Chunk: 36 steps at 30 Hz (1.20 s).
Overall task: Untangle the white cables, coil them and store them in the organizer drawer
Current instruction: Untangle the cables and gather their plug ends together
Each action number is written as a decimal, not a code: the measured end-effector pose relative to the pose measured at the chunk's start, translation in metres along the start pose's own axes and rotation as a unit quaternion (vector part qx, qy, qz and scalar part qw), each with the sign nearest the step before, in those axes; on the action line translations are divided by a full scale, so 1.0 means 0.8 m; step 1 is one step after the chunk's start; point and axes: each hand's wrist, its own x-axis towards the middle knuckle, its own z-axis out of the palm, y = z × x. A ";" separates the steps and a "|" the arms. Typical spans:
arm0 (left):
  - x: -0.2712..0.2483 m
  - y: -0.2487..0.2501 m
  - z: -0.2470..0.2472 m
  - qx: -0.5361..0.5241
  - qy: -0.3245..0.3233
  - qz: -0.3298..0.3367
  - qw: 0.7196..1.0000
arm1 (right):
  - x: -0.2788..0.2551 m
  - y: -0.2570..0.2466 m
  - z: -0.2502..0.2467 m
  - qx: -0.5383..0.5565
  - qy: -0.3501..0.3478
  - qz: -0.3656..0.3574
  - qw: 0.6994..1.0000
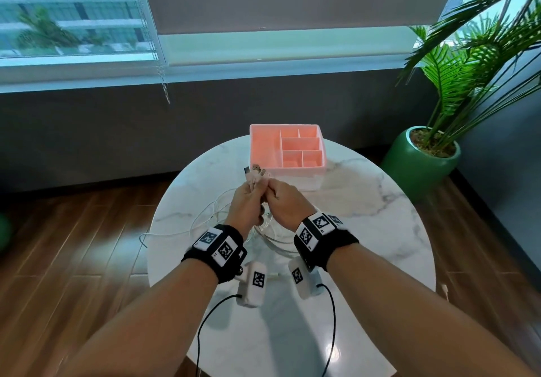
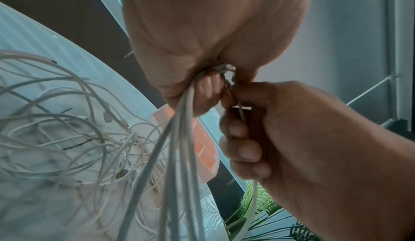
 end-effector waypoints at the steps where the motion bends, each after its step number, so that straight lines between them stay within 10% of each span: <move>1: 0.002 -0.001 -0.002 0.010 0.013 -0.003 1.000 | -0.001 0.005 0.000 -0.020 -0.011 -0.012 1.000; 12: 0.023 0.014 -0.036 -0.133 0.186 -0.002 0.974 | -0.051 0.096 -0.062 -0.128 -0.164 0.019 0.978; 21: 0.015 0.005 -0.041 -0.201 0.188 0.001 0.961 | -0.081 0.184 -0.150 -0.206 -0.010 0.205 0.957; 25: 0.012 0.001 -0.037 -0.130 0.185 0.006 0.974 | -0.054 0.161 -0.178 0.019 0.181 0.248 0.952; 28: 0.006 0.004 -0.026 -0.069 0.151 0.034 0.985 | -0.027 0.103 -0.190 0.300 0.251 0.214 0.895; 36: -0.003 0.029 -0.007 -0.004 0.066 0.069 0.995 | -0.003 -0.029 -0.178 0.486 0.122 0.032 0.865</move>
